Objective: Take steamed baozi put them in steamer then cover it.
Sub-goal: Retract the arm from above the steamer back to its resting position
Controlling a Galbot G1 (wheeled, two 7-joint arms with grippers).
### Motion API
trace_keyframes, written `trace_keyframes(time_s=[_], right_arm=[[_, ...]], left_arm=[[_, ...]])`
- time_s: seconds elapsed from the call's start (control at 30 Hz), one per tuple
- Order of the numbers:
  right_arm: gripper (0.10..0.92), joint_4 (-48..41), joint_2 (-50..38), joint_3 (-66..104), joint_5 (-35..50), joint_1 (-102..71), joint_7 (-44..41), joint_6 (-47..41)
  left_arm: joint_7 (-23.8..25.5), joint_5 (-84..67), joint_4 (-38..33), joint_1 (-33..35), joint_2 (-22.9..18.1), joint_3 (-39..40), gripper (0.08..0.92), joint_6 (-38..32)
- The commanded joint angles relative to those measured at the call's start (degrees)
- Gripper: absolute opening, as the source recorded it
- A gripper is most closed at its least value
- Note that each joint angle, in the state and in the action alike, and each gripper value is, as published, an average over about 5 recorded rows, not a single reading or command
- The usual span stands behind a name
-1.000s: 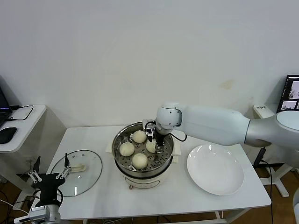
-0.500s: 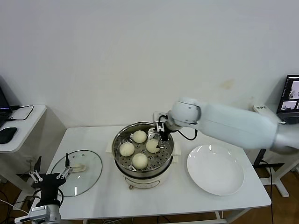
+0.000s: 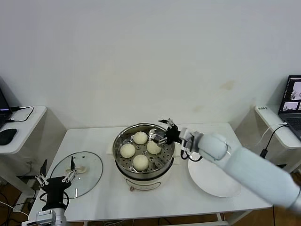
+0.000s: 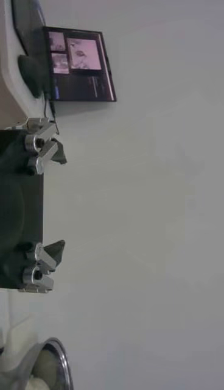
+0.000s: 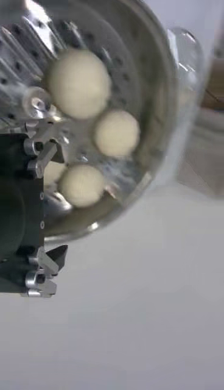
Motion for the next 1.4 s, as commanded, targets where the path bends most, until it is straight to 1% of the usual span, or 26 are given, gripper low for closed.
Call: trace_keyframes(time_s=[0.03, 0.13, 0.23, 0.33, 0.43, 0.53, 0.67, 0.77, 0.93, 1.2, 1.4], right_arm=[[0.823, 1.96, 19.19, 51.54, -10.4, -46.97, 0.17, 20.54], [0.823, 1.68, 26.09, 59.07, -10.5, -52.13, -1.71, 21.54], [0.823, 1.86, 30.53, 63.83, -10.99, -55.95, -2.01, 21.59], [0.823, 1.96, 32.85, 66.42, -12.27, -58.96, -0.89, 21.63], [0.823, 1.09, 34.06, 68.32, -14.57, -61.08, 1.39, 23.01], [0.823, 0.34, 34.94, 70.4, -16.22, -62.44, 3.44, 24.56], [0.823, 0.01, 36.02, 72.51, -16.46, -64.07, 4.98, 25.39], [0.823, -0.48, 36.73, 73.38, -16.85, -64.98, 5.35, 26.31], [0.823, -0.51, 37.58, 73.87, -17.73, -66.07, 5.6, 27.35], [0.823, 0.33, 38.83, 73.68, -18.39, -67.1, 5.54, 28.07], [0.823, 0.41, 39.82, 74.16, -19.2, -67.32, 5.96, 28.78]], left_arm=[[-2.26, 15.97, 5.9, -0.58, -0.45, 0.54, 0.823, -0.02], [-1.43, 31.12, 8.83, -0.59, 0.27, -1.41, 0.823, 0.43], [0.94, 44.43, 11.81, -0.42, 2.65, -4.0, 0.823, 1.22], [2.03, 57.97, 16.03, -0.7, 4.87, -5.98, 0.823, 0.87], [1.38, 71.54, 21.27, -1.39, 6.0, -7.55, 0.823, -0.77], [0.59, 78.75, 24.83, -1.98, 7.11, -7.9, 0.823, -1.22], [1.17, 81.67, 26.86, -2.6, 8.8, -6.04, 0.823, -0.12], [1.75, 82.2, 28.55, -3.54, 9.12, -5.01, 0.823, 0.76], [1.17, 81.75, 30.68, -5.16, 9.33, -3.7, 0.823, 0.95], [1.24, 79.93, 32.24, -11.21, 9.93, -1.57, 0.823, 0.81], [1.35, 78.18, 35.07, -15.61, 11.08, 0.26, 0.823, 0.52]])
